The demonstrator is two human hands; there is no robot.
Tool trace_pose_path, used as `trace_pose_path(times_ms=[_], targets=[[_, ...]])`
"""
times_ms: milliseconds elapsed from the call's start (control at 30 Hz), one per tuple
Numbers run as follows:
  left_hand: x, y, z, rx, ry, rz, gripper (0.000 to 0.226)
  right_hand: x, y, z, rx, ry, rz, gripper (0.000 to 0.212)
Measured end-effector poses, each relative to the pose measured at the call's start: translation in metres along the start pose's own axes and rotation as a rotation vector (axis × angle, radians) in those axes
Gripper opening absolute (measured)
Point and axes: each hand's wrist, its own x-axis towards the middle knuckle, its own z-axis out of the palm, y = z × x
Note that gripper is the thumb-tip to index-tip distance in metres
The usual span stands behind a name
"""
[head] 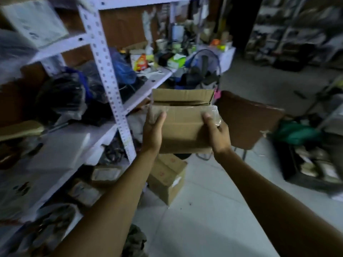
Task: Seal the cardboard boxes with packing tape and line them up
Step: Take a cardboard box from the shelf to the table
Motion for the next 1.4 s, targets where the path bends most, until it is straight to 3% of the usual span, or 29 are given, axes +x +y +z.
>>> trace_pose_path(times_ms=[100, 200, 367, 400, 500, 567, 700, 767, 833, 900, 967, 1033, 1133, 1400], targets=[[-0.009, -0.008, 0.07, 0.014, -0.167, -0.033, 0.078, -0.001, 0.001, -0.069, -0.007, 0.151, 0.005, 0.039], [-0.035, -0.01, 0.151, 0.005, -0.273, -0.042, 0.064, -0.013, 0.002, -0.144, -0.001, 0.335, 0.012, 0.043], [-0.095, -0.022, 0.278, 0.012, -0.507, -0.049, 0.067, -0.05, 0.001, -0.273, 0.002, 0.586, 0.012, 0.007], [-0.109, -0.023, 0.301, 0.008, -0.548, -0.091, 0.064, -0.058, 0.002, -0.296, 0.004, 0.63, 0.015, 0.007], [-0.149, -0.031, 0.364, 0.014, -0.677, -0.174, 0.045, -0.078, 0.007, -0.36, 0.016, 0.727, 0.016, 0.024], [-0.173, -0.035, 0.4, 0.045, -0.747, -0.175, 0.06, -0.089, 0.012, -0.396, 0.015, 0.774, 0.026, 0.035], [-0.21, -0.047, 0.464, 0.083, -0.865, -0.123, 0.078, -0.106, 0.026, -0.467, 0.038, 0.888, 0.061, 0.028], [-0.227, -0.049, 0.496, 0.074, -0.926, -0.093, 0.067, -0.11, 0.029, -0.499, 0.023, 0.921, 0.079, 0.041], [-0.237, -0.058, 0.532, 0.041, -0.976, -0.096, 0.058, -0.11, 0.034, -0.532, 0.014, 0.961, 0.076, 0.03], [-0.245, -0.068, 0.572, 0.042, -1.055, -0.111, 0.069, -0.107, 0.04, -0.566, 0.001, 0.997, 0.048, 0.03], [-0.25, -0.08, 0.616, 0.045, -1.108, -0.095, 0.085, -0.101, 0.045, -0.6, -0.015, 1.028, 0.028, 0.054], [-0.252, -0.093, 0.664, 0.044, -1.125, -0.087, 0.089, -0.09, 0.048, -0.634, -0.026, 1.06, 0.017, 0.062], [-0.261, -0.103, 0.732, 0.002, -1.178, -0.073, 0.08, -0.071, 0.052, -0.688, -0.072, 1.147, -0.006, 0.054], [-0.311, -0.127, 0.911, -0.04, -1.395, -0.057, 0.057, -0.049, 0.051, -0.833, -0.049, 1.358, 0.03, 0.063]])
